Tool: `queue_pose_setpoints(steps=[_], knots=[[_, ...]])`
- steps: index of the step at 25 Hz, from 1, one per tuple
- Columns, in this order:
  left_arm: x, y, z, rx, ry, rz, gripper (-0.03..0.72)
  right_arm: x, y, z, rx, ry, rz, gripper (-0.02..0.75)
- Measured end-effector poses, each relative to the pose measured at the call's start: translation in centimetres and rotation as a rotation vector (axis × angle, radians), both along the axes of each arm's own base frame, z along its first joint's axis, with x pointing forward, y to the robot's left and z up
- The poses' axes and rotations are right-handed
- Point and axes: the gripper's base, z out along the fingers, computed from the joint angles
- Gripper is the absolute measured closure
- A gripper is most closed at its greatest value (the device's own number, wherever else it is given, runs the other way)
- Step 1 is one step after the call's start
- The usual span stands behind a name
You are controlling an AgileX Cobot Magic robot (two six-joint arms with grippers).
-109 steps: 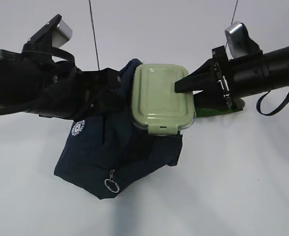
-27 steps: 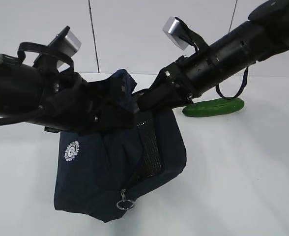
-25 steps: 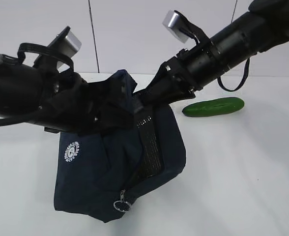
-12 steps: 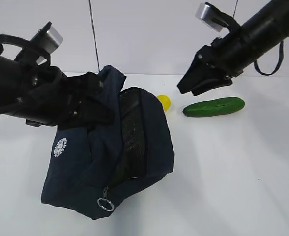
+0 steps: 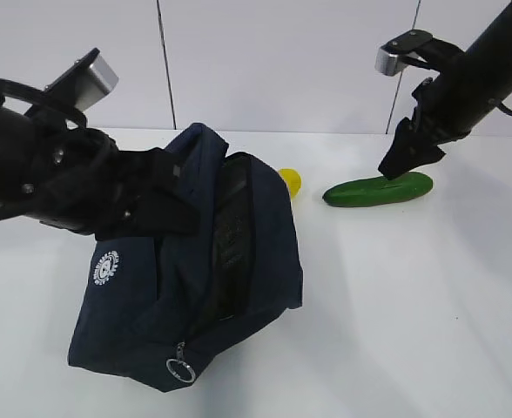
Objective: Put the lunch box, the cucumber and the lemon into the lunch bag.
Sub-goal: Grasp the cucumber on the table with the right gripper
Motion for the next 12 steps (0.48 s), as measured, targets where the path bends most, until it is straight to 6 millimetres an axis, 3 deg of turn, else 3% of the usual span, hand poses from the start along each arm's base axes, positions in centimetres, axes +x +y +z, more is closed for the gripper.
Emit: queue_pose_setpoints(steps=[3,6,12], knots=[[-0.1,0.1,0.0,0.022,-0.015,-0.018,0.678,0.6,-0.5,0.0,-0.114,-0.139,0.155,0.316],[-0.1,0.1,0.0,0.028,-0.021,-0.02,0.678,1.7,-1.0,-0.1,-0.196,-0.265,0.191,0.316],[-0.1,0.1,0.0,0.025,-0.019,-0.018,0.678,3.5,-1.5,-4.6,-0.319,-0.279,0.317,0.316]])
